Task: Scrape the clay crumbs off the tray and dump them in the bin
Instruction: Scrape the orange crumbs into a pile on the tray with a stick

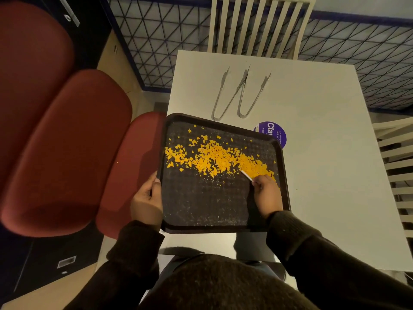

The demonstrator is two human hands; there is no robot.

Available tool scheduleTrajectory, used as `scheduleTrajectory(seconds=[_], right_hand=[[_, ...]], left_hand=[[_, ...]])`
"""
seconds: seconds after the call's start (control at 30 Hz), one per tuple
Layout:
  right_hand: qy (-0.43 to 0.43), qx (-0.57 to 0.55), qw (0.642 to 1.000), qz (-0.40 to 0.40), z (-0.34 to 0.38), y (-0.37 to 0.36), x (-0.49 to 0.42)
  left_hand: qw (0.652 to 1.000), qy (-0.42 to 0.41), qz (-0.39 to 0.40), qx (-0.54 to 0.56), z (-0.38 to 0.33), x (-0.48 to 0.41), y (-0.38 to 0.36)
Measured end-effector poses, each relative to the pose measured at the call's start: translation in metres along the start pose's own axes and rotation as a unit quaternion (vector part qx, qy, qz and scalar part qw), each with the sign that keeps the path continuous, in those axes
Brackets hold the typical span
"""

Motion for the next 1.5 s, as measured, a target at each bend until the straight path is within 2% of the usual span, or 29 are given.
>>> scheduleTrajectory(seconds=[0.13,0.2,0.4,0.47,0.6,0.73,0.8,0.93,1.03,1.1,1.2,1.4,1.5], right_hand=[[-0.069,-0.026,0.997,-0.018,0.0,0.007,-0.012],[-0.077,-0.034,0.996,-0.015,0.003,0.009,-0.008],[0.028,-0.002,0.999,0.031,0.007,-0.002,0.021],[0.04,0.005,0.999,0.033,0.006,-0.006,0.023],[-0.01,-0.034,0.999,0.018,0.007,-0.006,0.01],[-0.116,-0.085,0.99,-0.013,0.003,0.001,-0.01],[-0.139,-0.094,0.985,-0.024,0.004,0.003,-0.012],[-0.07,-0.088,0.994,-0.018,0.014,0.004,0.003],[0.024,-0.021,0.999,0.017,0.014,-0.006,0.017],[0.042,-0.006,0.999,0.025,0.012,-0.011,0.02],[0.018,-0.032,0.999,0.005,0.014,-0.009,0.012],[-0.095,-0.1,0.99,-0.015,0.017,0.001,-0.019],[-0.114,-0.123,0.986,-0.024,0.019,0.004,-0.015]], left_hand=[[1.0,-0.002,-0.01,0.001,-0.005,0.001,-0.001],[1.0,-0.002,-0.017,0.008,-0.005,0.0,-0.002],[1.0,-0.004,-0.016,0.025,-0.006,-0.001,-0.003],[1.0,-0.004,-0.016,0.026,-0.006,-0.001,-0.003],[1.0,-0.007,-0.01,0.017,-0.007,0.001,-0.001],[1.0,-0.004,-0.012,0.006,-0.007,0.002,-0.001],[1.0,-0.005,-0.013,0.007,-0.006,0.003,-0.001],[1.0,0.012,-0.01,0.012,-0.006,0.001,-0.001],[1.0,0.019,-0.01,0.014,-0.008,0.0,-0.002],[1.0,0.019,-0.01,0.018,-0.008,0.001,-0.001],[1.0,0.02,-0.014,0.02,-0.004,0.0,0.0],[1.0,0.019,-0.015,0.02,-0.006,0.002,0.0],[0.999,0.019,-0.022,0.022,-0.008,0.002,-0.001]])
Point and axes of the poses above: each hand's wrist, its own x-axis away from the middle knuckle, its own y-axis out of the back of the hand, z = x × y, the point moved 3 cm from there along -x, towards the middle knuckle, and after that the axes turned 11 degrees about -y, right-handed, at the moved point
